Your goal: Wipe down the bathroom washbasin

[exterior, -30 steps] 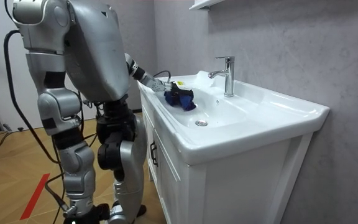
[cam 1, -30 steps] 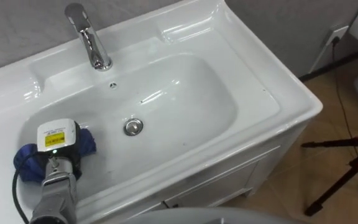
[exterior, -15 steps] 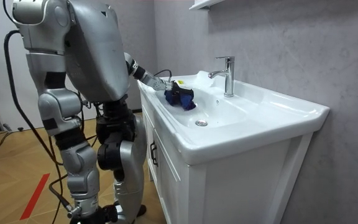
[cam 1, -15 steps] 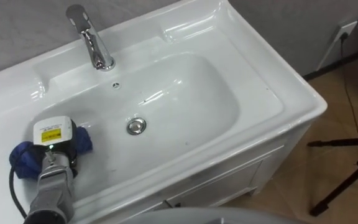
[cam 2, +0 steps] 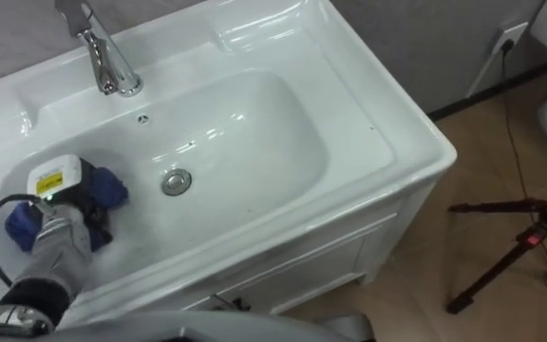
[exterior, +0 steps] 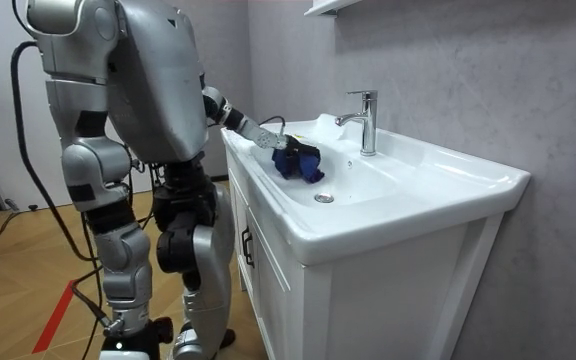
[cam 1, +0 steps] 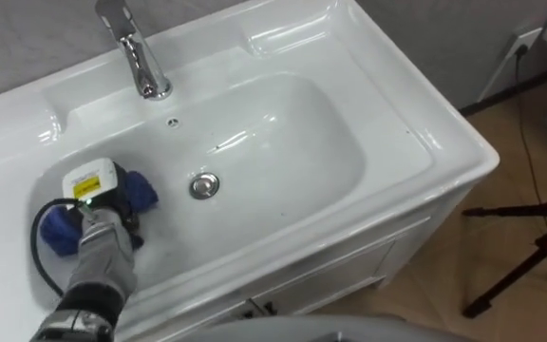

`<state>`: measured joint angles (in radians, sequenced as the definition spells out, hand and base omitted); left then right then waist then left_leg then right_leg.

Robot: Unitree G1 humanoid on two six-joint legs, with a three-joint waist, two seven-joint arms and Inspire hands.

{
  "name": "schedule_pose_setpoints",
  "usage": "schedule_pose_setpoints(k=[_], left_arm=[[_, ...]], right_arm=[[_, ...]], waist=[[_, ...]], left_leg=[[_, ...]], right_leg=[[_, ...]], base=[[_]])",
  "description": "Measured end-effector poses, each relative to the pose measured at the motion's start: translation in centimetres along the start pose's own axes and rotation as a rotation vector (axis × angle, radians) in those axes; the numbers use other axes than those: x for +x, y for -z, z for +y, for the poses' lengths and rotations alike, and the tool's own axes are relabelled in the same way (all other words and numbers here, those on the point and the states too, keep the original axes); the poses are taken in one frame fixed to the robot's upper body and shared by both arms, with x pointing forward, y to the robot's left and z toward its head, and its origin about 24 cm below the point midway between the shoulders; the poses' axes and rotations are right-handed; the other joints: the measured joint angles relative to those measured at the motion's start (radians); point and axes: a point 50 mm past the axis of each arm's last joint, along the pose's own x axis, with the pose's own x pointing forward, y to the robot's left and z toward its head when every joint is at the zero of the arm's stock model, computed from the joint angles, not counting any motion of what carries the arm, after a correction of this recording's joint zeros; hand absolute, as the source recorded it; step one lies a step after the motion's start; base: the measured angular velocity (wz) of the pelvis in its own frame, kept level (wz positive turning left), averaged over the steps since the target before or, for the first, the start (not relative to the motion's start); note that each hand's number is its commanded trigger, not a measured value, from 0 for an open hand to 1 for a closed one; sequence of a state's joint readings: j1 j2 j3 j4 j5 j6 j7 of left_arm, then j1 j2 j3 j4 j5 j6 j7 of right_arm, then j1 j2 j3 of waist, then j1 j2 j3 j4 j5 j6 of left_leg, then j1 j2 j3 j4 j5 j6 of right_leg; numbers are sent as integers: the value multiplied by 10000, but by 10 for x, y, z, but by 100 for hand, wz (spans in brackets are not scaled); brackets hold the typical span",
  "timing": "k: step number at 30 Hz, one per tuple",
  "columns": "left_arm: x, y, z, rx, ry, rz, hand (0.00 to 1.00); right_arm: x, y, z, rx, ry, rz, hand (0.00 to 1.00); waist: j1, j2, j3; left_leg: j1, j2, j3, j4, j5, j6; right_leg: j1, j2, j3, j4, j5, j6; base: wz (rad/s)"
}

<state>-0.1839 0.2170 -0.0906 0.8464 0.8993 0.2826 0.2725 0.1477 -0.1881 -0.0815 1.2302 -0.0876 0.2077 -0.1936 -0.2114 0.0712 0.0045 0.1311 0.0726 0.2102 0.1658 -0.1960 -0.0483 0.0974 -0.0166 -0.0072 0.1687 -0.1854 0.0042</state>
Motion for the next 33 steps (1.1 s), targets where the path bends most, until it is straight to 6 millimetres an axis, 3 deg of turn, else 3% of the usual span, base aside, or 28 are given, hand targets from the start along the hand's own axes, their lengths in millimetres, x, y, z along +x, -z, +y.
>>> schedule_pose_setpoints(k=[3,9,14,23,27,33], left_arm=[[13,-18,14,-262,-29,-125,100],[22,-34,27,-1110,-63,215,100],[30,-33,36,-1686,-70,884,100],[38,-40,57,-2614,-646,1427,100],[38,-50,62,-2582,-739,1246,100],[33,-84,63,-3475,-596,415,100]], right_arm=[[0,-8,0,-182,-16,-194,0],[0,-24,-2,-92,11,-370,0],[-1,-39,-2,-345,74,-679,0],[-3,-44,5,-924,-157,-208,0],[-6,-55,10,-964,-281,-410,0],[-9,-73,10,-562,-228,-789,0]], waist=[[-65,61,96],[-204,83,117],[-411,36,144],[-948,-329,297],[-1213,-404,305],[-1277,-396,299]], left_leg=[[-290,-1,81,9,15,23],[-996,-149,75,53,283,178],[-1407,-173,406,228,375,285],[-2247,-326,630,421,533,457],[-2472,-297,640,469,559,420],[-2572,-307,632,459,615,463]], right_leg=[[-451,-6,81,217,-8,-4],[-1351,-166,87,720,-50,54],[-1922,-215,343,988,23,156],[-3134,-377,588,1918,9,342],[-3335,-380,499,1918,131,287],[-3453,-362,561,1914,207,202]], base=[[-7],[3],[-12],[-5],[0],[0]])
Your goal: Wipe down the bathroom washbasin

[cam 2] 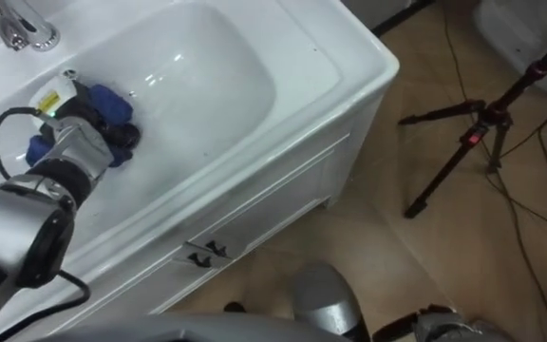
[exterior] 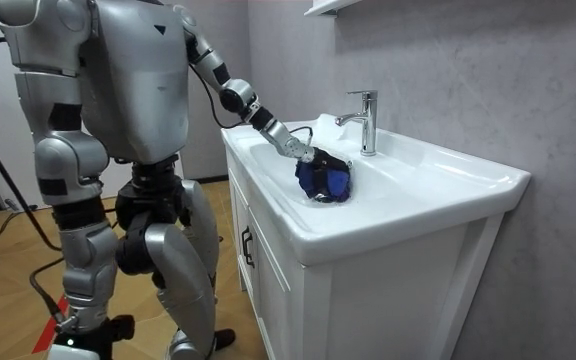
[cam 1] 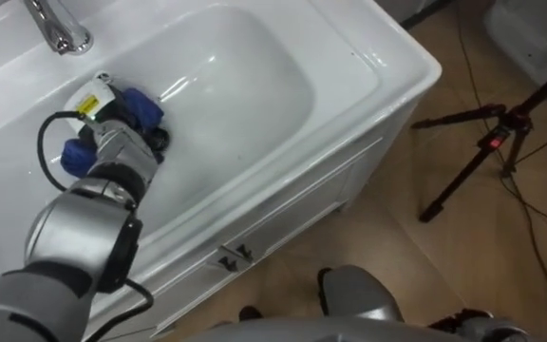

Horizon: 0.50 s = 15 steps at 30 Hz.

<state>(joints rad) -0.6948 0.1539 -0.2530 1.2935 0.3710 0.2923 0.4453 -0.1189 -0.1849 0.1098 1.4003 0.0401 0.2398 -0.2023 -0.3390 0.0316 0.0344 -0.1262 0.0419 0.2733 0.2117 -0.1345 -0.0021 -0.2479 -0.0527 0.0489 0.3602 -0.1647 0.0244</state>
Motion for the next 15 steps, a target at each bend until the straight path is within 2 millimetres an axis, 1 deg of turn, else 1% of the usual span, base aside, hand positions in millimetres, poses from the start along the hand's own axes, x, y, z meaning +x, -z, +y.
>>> schedule_pose_setpoints(k=[3,5,7,8,10,14,15], left_arm=[[-1,-11,-1,-958,187,-182,100],[-3,-17,-2,-1397,270,-337,100],[-6,-26,-5,-1806,346,-697,100],[-6,-28,-5,-1922,369,-779,100],[-10,-39,-7,-2340,489,-1186,100],[-16,-53,-10,-2854,634,-1681,100],[-17,-57,-10,-3005,672,-1779,100]], right_arm=[[-2,-11,0,129,123,-319,0],[-2,-15,2,199,145,-495,0],[-4,-18,7,276,11,-677,0],[-4,-19,8,343,-28,-708,0],[-5,-20,10,362,-104,-839,0],[-5,-21,11,384,-119,-1010,0],[-5,-21,12,383,-120,-1014,0]], waist=[[26,-25,-10],[26,-69,-33],[41,-178,-37],[49,-205,-38],[41,-258,-34],[-16,-255,-38],[-17,-176,-88]], left_leg=[[-11,-25,-2,18,4,5],[-10,-31,-10,-3,11,12],[-2,-30,-56,12,14,14],[-2,-30,-62,18,15,15],[-30,-49,-142,6,23,28],[-88,-86,-290,-64,46,62],[-127,-104,-314,-58,46,67]], right_leg=[[-38,-13,10,14,0,1],[-33,-19,-1,13,0,3],[35,-26,-47,-8,-1,7],[40,-32,-61,-15,-2,7],[105,-61,-139,-138,12,29],[274,-85,-256,-402,87,79],[274,-101,-276,-434,90,89]], base=[[0],[3],[7],[6],[9],[12],[10]])
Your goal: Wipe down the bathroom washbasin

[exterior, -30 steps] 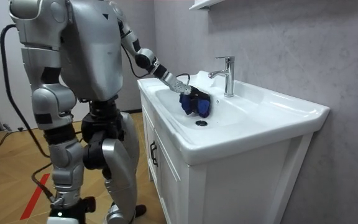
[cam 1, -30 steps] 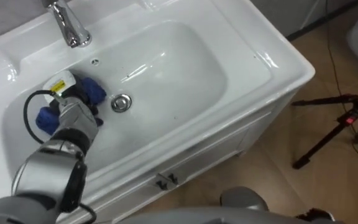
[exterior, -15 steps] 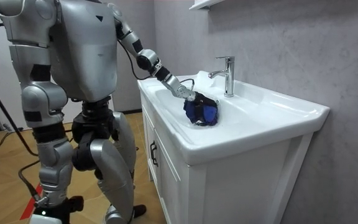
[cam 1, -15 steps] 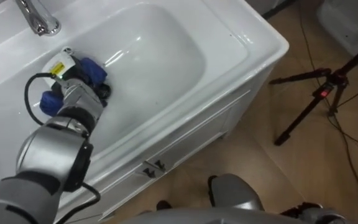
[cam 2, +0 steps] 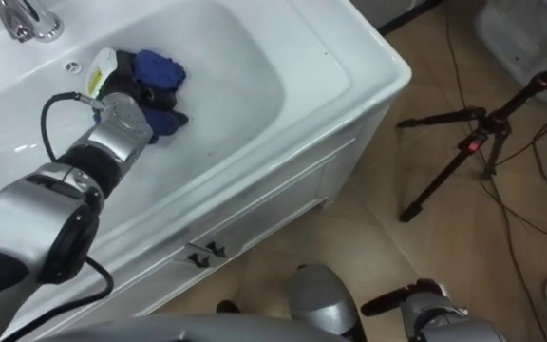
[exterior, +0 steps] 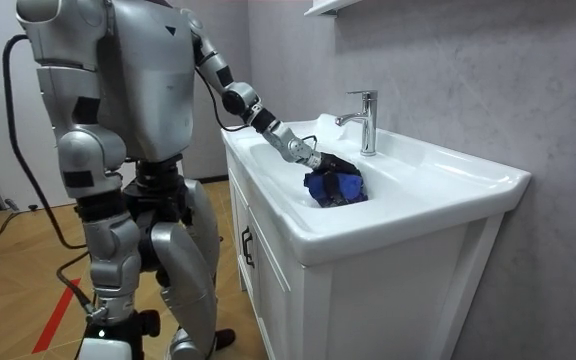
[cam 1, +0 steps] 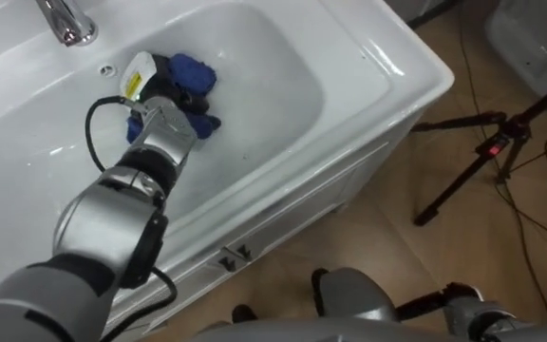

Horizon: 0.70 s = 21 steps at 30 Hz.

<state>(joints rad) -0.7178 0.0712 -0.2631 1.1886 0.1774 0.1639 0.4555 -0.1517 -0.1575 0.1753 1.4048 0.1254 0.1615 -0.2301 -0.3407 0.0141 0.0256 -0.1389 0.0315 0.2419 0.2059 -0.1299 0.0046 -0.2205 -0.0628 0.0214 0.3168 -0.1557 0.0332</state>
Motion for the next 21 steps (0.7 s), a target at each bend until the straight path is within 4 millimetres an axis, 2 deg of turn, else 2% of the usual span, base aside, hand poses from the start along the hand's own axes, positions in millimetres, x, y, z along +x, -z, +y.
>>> schedule_pose_setpoints(k=[4,12,21], left_arm=[[-2,-17,-3,-951,414,-413,100],[-3,-27,-4,-1241,928,-911,100],[-6,-37,-7,-1070,1153,-1462,100]], right_arm=[[0,-3,0,48,-9,-171,0],[-1,-5,4,250,-144,-400,0],[-1,-5,4,435,-157,-461,0]], waist=[[-19,24,-14],[-63,96,18],[-65,262,106]], left_leg=[[-126,-46,-18,2,10,50],[-133,-53,-50,-18,-9,80],[-135,-70,-101,-88,-8,81]], right_leg=[[-45,-63,-65,-120,35,53],[93,-96,-179,-282,74,86],[185,-121,-329,-422,85,92]], base=[[5],[3],[4]])
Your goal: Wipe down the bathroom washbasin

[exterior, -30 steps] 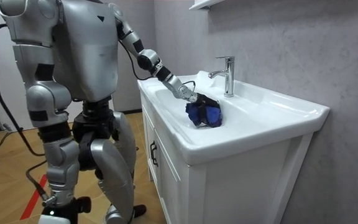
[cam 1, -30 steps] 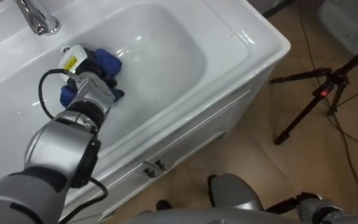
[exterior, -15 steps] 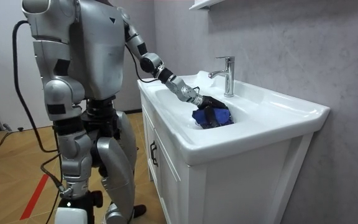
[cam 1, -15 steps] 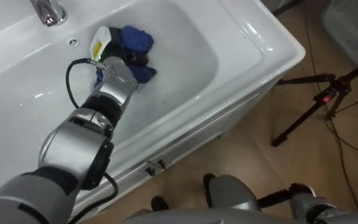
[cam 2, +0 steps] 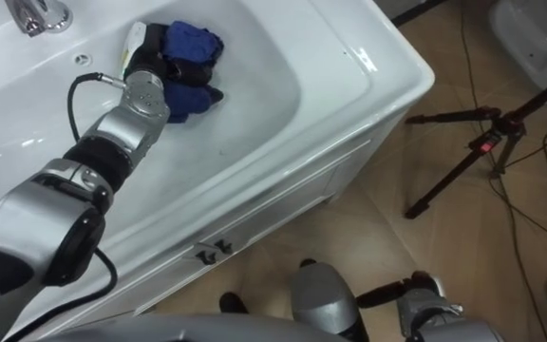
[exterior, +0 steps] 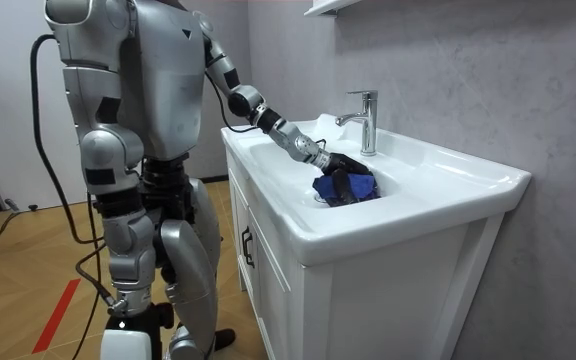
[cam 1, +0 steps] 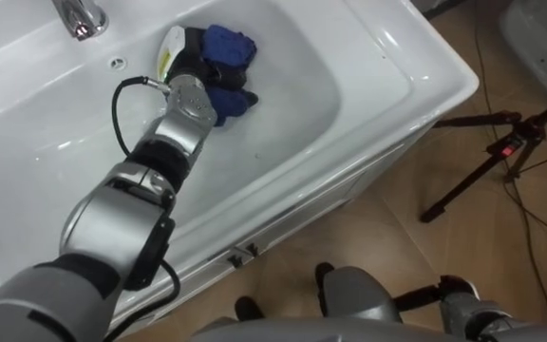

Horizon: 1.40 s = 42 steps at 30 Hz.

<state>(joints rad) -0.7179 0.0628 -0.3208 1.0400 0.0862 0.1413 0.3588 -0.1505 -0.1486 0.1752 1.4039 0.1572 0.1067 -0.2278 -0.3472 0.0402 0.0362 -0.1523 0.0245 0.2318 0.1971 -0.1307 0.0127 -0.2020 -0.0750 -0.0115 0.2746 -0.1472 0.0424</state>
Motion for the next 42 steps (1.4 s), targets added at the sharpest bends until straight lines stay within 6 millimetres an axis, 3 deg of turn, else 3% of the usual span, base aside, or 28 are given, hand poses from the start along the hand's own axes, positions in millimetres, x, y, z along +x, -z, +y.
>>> schedule_pose_setpoints(k=[11,14,21,25,29,32,35,37,42], left_arm=[[-3,-14,-6,-103,610,-694,100],[-6,-16,-12,121,879,-974,100],[-17,-5,-22,658,1250,-1512,100],[-30,22,-31,576,1572,-1218,100],[-36,33,-33,573,1630,-1103,100],[-42,38,-32,669,1620,-1267,100],[-55,59,-35,849,1821,-956,100],[-62,67,-36,1124,1907,-892,100],[-71,65,-28,1345,1696,-1439,100]], right_arm=[[0,3,-1,443,-35,-158,0],[1,11,-4,778,-9,111,0],[1,9,-3,1456,-333,17,0],[1,8,-3,1549,-330,-164,0],[1,6,-3,1635,-341,-309,0],[0,12,-1,1606,-423,-162,0],[0,27,0,1577,-432,203,0],[0,28,0,1477,-464,317,0],[-1,25,4,1126,-832,64,0]], waist=[[49,4,-1],[200,35,-8],[467,52,-19],[531,33,-32],[660,6,-47],[838,-133,-133],[975,-402,-310],[1149,-511,-353],[1659,-452,-372]], left_leg=[[109,-9,48,-19,-9,12],[460,-6,85,-225,-17,13],[826,-5,153,-325,-30,-10],[1078,-2,130,-332,-30,-11],[1108,-2,85,-332,-31,-13],[1202,-1,32,-337,-31,-15],[1496,1,-57,-337,-64,-66],[1609,12,-188,-342,-111,-124],[1852,32,-263,-388,-182,-145]], right_leg=[[216,-53,-183,-233,-21,20],[611,-23,-182,-427,19,25],[977,2,-162,-574,-11,21],[1352,3,-249,-736,-23,4],[1386,3,-273,-745,-41,-4],[1527,7,-349,-850,-43,-10],[1919,12,-487,-1027,-58,-34],[2098,30,-598,-1074,-57,-34],[2351,57,-652,-1085,-53,-30]], base=[[4],[-3],[-2],[4],[2],[4],[11],[15],[4]])
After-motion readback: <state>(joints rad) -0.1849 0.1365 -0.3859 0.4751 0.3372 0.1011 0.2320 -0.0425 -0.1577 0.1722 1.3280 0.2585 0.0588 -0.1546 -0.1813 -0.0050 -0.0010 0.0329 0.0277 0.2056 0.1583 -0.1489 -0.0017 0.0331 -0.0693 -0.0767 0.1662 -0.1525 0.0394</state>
